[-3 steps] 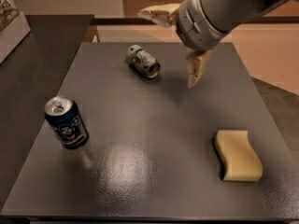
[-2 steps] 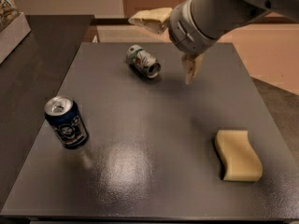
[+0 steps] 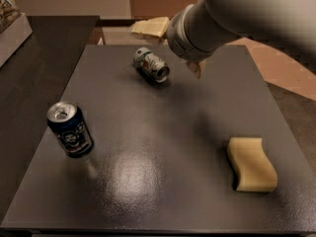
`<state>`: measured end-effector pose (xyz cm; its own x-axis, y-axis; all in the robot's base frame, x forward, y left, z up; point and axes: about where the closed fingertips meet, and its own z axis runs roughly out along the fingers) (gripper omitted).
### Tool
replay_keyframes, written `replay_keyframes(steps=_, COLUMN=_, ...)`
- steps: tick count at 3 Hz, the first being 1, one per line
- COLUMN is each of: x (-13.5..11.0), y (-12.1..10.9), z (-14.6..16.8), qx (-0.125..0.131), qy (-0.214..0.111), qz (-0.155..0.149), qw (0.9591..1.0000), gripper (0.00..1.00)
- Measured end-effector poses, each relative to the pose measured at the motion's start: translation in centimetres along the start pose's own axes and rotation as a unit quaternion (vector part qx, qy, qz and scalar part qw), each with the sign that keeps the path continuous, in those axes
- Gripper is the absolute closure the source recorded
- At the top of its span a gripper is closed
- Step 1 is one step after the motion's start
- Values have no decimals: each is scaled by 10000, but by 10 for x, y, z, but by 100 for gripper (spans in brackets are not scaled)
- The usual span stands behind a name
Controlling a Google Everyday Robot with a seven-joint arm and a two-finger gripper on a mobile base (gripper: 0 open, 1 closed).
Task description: Place 7up can upright
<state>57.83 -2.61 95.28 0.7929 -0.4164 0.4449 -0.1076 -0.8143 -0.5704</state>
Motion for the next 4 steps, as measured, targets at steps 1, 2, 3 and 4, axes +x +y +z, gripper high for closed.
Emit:
replay_keyframes(steps=1, x=4, y=0, z=0, qx=-28, qy=116, qz=-103, qw=9999, gripper=0)
replay_keyframes(steps=2, x=5, y=-3, z=-2, qx=-40, qy=104, qz=-191, qw=9998, gripper=0)
replay_keyframes(steps=3, x=14, y=-5, z=0, qx=-142, qy=49, qz=-439, qw=9989, gripper=0)
replay_keyframes(steps=4, x=29, y=-4, z=8, qx=-387, qy=-18, qz=-787, qw=9961, gripper=0)
